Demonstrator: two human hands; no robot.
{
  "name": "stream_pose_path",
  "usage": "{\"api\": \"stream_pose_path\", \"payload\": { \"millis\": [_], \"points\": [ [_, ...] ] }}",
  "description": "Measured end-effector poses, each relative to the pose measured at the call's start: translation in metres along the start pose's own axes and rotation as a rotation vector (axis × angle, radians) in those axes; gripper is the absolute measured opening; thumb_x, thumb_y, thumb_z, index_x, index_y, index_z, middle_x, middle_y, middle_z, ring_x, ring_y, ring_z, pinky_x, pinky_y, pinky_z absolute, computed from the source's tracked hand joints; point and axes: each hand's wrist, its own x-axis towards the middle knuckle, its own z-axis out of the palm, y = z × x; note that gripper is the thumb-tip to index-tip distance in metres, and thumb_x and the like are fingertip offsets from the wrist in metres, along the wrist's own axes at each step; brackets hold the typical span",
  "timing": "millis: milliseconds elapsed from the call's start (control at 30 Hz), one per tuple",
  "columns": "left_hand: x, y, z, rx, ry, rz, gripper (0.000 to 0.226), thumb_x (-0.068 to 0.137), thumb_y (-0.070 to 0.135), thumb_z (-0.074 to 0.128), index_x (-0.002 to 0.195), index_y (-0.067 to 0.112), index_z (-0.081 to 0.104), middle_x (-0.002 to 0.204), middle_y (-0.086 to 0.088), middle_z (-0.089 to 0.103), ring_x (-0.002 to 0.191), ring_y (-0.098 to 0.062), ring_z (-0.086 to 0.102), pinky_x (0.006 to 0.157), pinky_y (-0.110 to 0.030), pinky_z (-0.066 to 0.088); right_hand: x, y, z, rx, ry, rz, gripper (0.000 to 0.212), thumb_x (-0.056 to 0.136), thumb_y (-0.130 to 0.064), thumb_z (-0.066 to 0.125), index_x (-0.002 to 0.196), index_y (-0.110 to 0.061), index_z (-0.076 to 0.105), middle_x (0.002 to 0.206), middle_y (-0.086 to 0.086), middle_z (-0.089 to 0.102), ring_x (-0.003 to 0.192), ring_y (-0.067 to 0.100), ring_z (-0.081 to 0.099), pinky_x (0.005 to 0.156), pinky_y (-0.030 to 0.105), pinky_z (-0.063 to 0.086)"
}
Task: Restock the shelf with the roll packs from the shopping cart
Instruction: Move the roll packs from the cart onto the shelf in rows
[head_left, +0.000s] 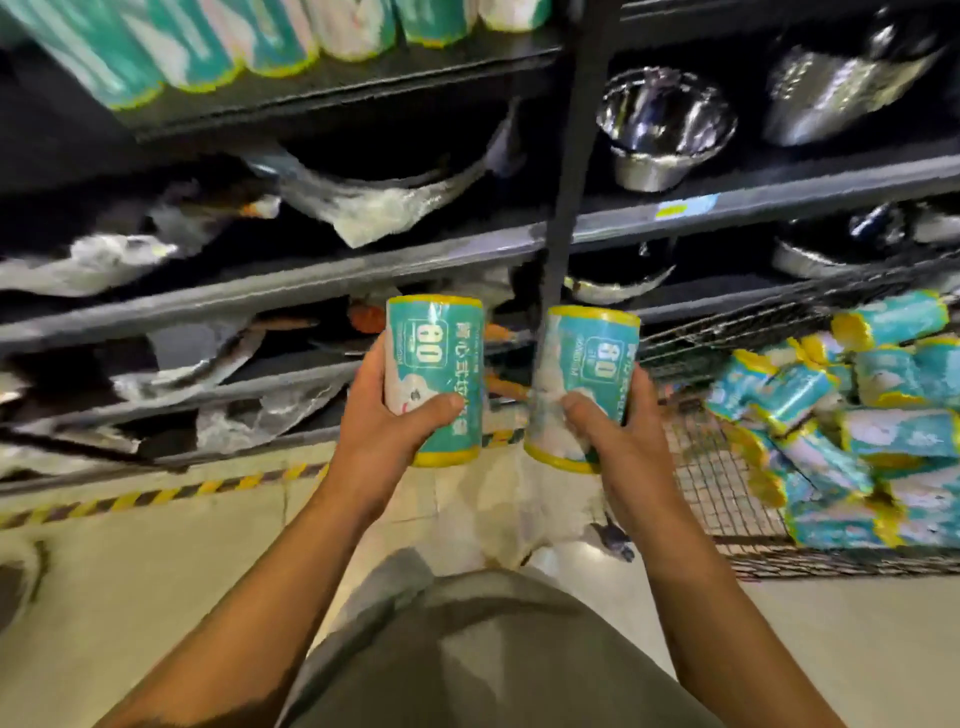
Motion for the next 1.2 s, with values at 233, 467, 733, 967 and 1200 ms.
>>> {"api": "stream_pose_path", "payload": {
  "millis": [233, 467, 733, 967, 1200],
  "points": [
    [-0.058, -0.002, -0.148, -0.013, 0.307, 0.053, 0.079, 0.065, 0.025, 0.08, 0.136, 0.027, 0.048, 0.115, 0.007, 0.07, 0.104, -0.013, 0.069, 0.079, -0.028, 0.059, -0.032, -0.005, 0.154, -0.07, -0.33, -0.063, 0.044, 0.087, -0.021, 0.075, 0.124, -0.03, 0.053, 0.103, -0.011, 0.07, 0.084, 0.005, 0.068, 0.063, 0.022, 0.054],
    [-0.099, -0.001, -0.283, -0.051, 0.418, 0.08, 0.066, 0.07, 0.025, 0.082, 0.128, 0.034, 0.051, 0.115, 0.008, 0.068, 0.105, -0.016, 0.069, 0.075, -0.031, 0.059, -0.084, 0.0, 0.295, -0.082, -0.433, -0.113, 0.068, 0.07, -0.035, 0.072, 0.135, -0.029, 0.05, 0.113, -0.01, 0.069, 0.092, 0.001, 0.069, 0.066, 0.017, 0.054],
    [-0.093, 0.013, -0.375, -0.149, 0.363, 0.123, 0.076, 0.06, 0.03, 0.079, 0.13, 0.026, 0.049, 0.118, -0.001, 0.068, 0.107, -0.024, 0.069, 0.083, -0.043, 0.059, -0.105, -0.019, 0.385, -0.108, -0.498, -0.179, 0.067, 0.075, -0.022, 0.079, 0.135, -0.026, 0.049, 0.109, -0.009, 0.072, 0.094, 0.008, 0.071, 0.072, 0.024, 0.057],
    [-0.041, 0.041, -0.413, -0.16, 0.396, 0.184, 0.068, 0.067, 0.017, 0.077, 0.13, 0.025, 0.052, 0.113, 0.0, 0.071, 0.102, -0.021, 0.071, 0.077, -0.036, 0.06, -0.064, -0.059, 0.44, -0.114, -0.432, -0.287, 0.063, 0.07, -0.025, 0.076, 0.129, -0.02, 0.054, 0.111, -0.003, 0.071, 0.093, 0.01, 0.072, 0.07, 0.023, 0.056],
    [0.03, 0.091, -0.434, -0.08, 0.437, 0.262, 0.061, 0.079, 0.011, 0.079, 0.131, 0.025, 0.05, 0.11, 0.004, 0.071, 0.096, -0.013, 0.071, 0.071, -0.024, 0.058, 0.02, -0.127, 0.5, -0.17, -0.364, -0.511, 0.058, 0.076, -0.027, 0.082, 0.127, -0.022, 0.055, 0.112, -0.01, 0.069, 0.093, 0.001, 0.069, 0.07, 0.018, 0.055]
  ]
}}
